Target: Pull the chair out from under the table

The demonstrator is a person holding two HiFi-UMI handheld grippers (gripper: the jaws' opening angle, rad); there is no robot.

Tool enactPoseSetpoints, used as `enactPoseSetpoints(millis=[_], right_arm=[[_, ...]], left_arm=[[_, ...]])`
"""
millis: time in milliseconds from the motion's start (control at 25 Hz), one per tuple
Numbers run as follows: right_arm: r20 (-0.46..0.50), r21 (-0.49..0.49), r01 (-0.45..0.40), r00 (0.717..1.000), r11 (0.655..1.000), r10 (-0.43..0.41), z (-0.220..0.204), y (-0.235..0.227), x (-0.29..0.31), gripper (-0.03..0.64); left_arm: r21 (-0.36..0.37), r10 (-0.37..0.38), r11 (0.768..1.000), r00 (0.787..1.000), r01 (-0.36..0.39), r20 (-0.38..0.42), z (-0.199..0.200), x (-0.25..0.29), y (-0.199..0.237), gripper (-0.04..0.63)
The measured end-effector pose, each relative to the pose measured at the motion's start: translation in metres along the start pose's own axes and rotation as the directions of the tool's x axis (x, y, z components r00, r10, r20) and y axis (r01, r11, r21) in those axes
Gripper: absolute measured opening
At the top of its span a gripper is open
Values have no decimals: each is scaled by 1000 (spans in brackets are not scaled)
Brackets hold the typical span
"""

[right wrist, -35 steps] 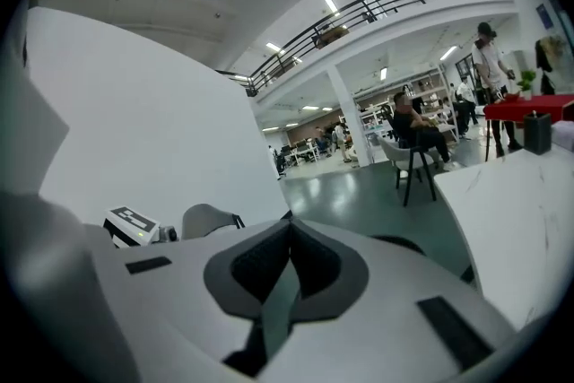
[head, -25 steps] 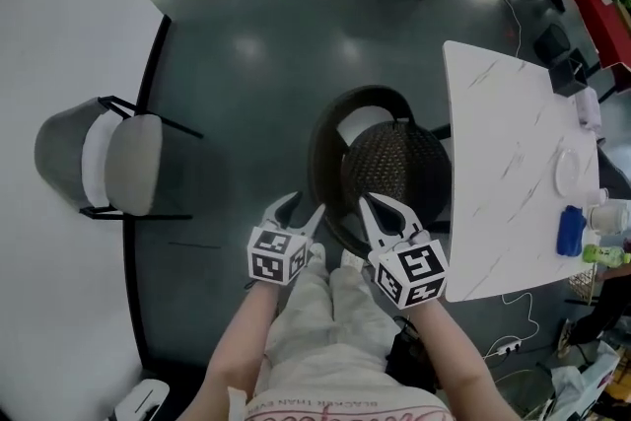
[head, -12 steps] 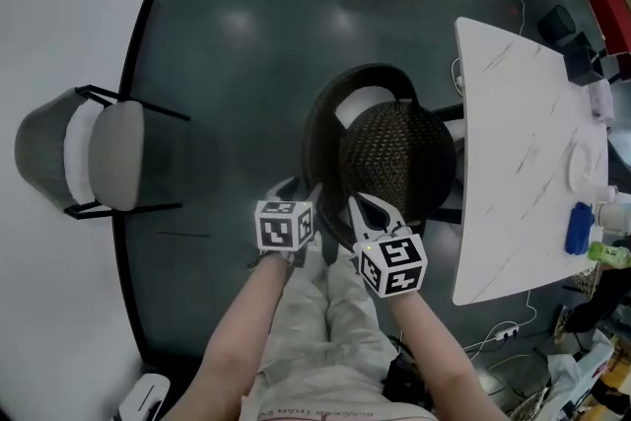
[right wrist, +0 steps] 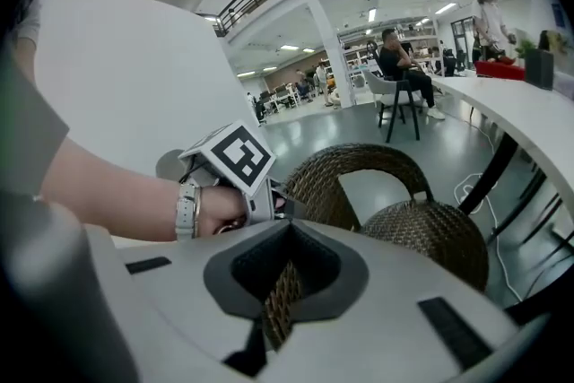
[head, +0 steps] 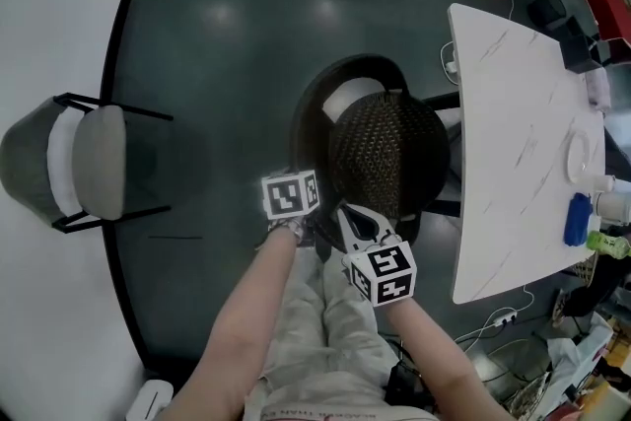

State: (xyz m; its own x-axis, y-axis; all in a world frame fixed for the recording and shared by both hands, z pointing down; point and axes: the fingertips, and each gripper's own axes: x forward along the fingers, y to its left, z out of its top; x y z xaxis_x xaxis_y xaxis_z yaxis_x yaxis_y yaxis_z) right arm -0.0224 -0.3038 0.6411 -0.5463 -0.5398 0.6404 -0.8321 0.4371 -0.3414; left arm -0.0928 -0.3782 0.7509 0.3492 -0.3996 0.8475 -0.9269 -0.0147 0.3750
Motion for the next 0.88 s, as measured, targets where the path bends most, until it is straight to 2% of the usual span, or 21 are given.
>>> enactPoseSetpoints(millis=[160, 400, 640, 880], right_arm=[[-15, -2, 8, 1000, 1000, -8, -4, 2, 1, 3], [-6, -13, 20, 1000, 1000, -20, 7, 8, 6, 2], [-8, -28, 23, 1000, 999, -23, 16, 15, 11, 2], [-24, -51, -1, 1000, 999, 0, 17, 41, 21, 2]], left_arm=[[-103, -36, 994, 999, 35, -11, 0, 5, 2, 55], [-51, -37, 998, 998, 35, -47, -1, 3, 3, 49], [-76, -5, 997, 999, 1, -51, 1, -7, 24, 43], [-98, 39, 994, 998, -43, -42, 4, -30, 72, 40]])
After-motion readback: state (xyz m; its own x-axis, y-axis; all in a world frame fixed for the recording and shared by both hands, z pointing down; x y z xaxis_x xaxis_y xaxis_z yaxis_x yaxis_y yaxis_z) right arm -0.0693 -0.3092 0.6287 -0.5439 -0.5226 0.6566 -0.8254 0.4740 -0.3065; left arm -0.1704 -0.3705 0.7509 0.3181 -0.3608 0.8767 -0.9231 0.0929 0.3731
